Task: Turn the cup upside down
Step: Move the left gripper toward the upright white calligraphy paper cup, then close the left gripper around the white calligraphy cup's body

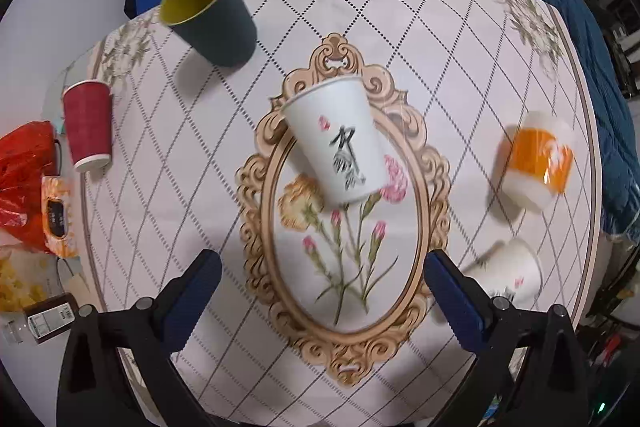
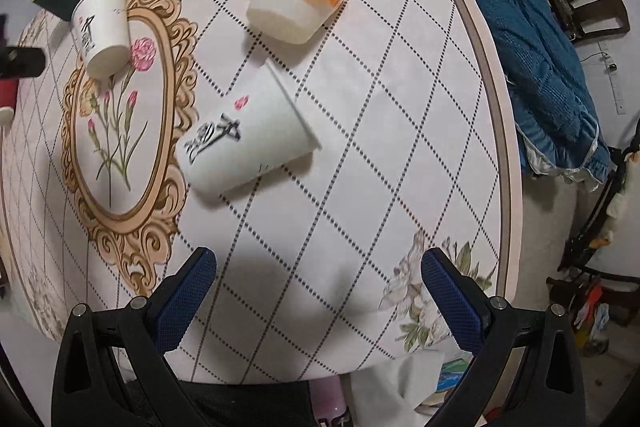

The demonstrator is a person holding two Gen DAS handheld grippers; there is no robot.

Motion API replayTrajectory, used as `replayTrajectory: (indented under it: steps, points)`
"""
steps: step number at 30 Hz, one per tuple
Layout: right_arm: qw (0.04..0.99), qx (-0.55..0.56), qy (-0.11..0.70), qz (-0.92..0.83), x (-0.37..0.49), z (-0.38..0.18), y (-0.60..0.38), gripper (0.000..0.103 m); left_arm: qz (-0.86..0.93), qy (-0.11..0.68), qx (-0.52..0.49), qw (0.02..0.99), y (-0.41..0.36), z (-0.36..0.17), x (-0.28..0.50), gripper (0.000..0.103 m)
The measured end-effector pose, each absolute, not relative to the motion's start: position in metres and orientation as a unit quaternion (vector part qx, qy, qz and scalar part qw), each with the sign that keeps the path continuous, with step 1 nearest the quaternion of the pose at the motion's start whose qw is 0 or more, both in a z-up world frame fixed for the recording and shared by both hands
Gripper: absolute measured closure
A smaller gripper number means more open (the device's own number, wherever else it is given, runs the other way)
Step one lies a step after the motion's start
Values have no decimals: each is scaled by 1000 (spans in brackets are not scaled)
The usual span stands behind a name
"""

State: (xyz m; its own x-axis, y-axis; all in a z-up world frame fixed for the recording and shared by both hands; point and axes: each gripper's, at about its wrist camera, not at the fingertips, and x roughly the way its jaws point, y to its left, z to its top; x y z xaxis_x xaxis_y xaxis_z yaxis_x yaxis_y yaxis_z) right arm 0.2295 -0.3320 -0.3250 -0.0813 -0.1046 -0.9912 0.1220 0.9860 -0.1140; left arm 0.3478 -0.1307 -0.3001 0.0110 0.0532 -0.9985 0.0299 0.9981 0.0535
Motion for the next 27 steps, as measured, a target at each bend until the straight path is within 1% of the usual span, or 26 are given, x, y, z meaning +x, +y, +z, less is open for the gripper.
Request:
replayTrajectory:
  steps: [10,24,25,27]
  points:
    - [676,7,732,-87,260,-330,-345,0,24,719,6,695,-140,-333,397,0]
    - [672,6,734,-95,282,-333,-358,0,31,742,-14,669,-137,-378,432,0]
    - [672,7,734,-95,282,-333,-359,0,30,744,-11,668,-138,-381,433,1]
    - [671,7,735,-96,283,-333,-360,0,27,746,-7,665,-140,-388,436,7]
